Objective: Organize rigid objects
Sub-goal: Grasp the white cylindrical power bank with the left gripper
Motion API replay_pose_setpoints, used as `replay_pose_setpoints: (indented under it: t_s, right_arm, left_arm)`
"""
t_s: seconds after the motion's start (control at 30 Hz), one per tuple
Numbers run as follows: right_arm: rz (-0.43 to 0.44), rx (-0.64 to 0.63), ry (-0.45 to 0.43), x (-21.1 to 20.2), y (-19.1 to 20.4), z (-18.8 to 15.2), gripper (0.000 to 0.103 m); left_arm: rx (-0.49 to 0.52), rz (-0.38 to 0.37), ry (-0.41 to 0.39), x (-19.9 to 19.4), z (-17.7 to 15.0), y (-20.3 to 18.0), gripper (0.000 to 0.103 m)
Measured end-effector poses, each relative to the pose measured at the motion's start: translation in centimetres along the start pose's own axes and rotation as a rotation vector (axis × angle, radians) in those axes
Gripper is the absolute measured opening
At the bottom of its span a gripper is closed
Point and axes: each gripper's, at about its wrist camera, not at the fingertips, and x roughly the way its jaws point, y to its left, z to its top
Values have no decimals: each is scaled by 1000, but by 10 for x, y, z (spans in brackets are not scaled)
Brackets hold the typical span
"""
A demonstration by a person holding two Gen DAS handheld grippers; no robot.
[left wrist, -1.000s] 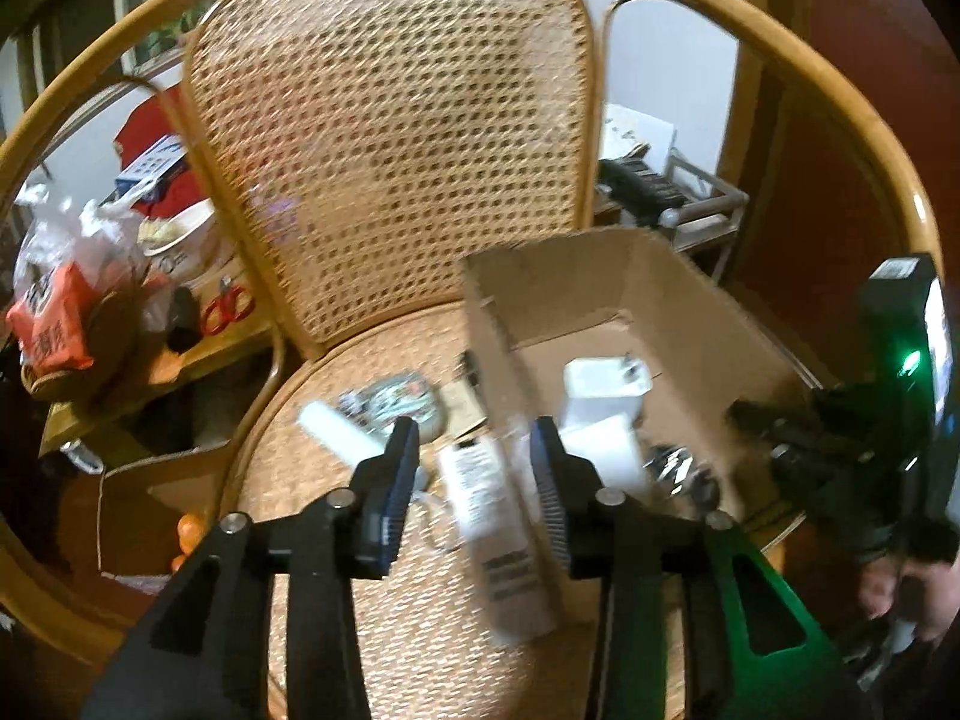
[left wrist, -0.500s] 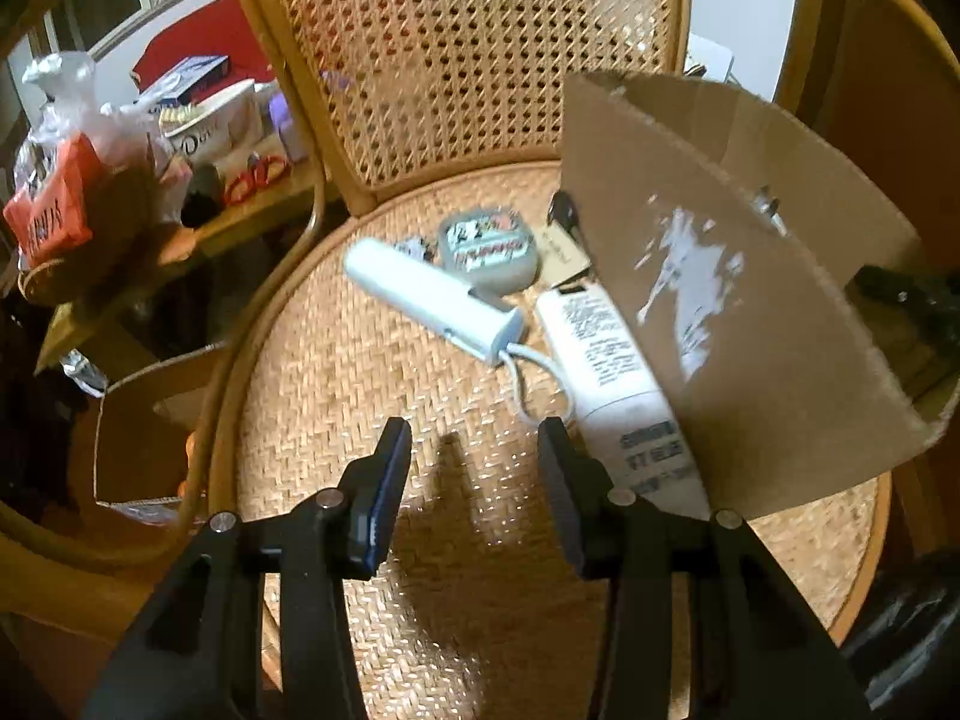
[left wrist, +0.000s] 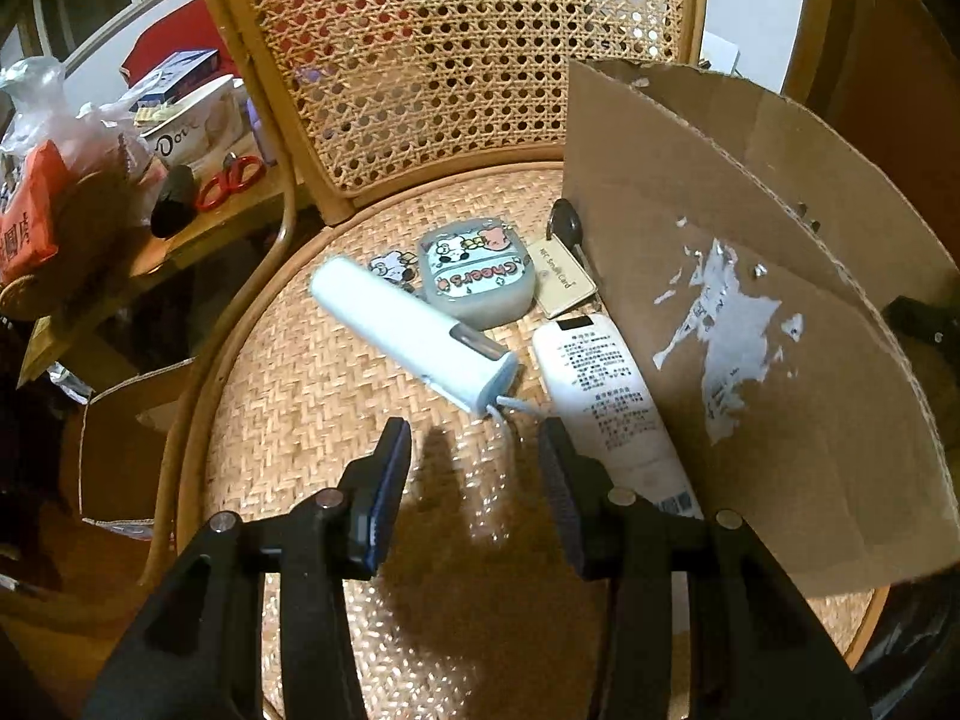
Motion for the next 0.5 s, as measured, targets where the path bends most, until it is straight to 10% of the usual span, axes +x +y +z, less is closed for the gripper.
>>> replay_pose_setpoints:
  t_s: [0.23,0.33,0.4,0.5]
  right_arm:
    - [1,-2,0,0,1,-1,7]
    - [0,-1,0,0,2,-2,7]
    - [0,-1,1,0,2,-2,7]
    - [1,-2,0,0,1,-1,7]
  left_arm:
    - [43,26,16,13,-4,-4,44]
    - [44,26,21,14,-4,1,30]
    - [66,-9,31,13,-6,-1,2]
    - [94,0,19,11,-11,-2,1]
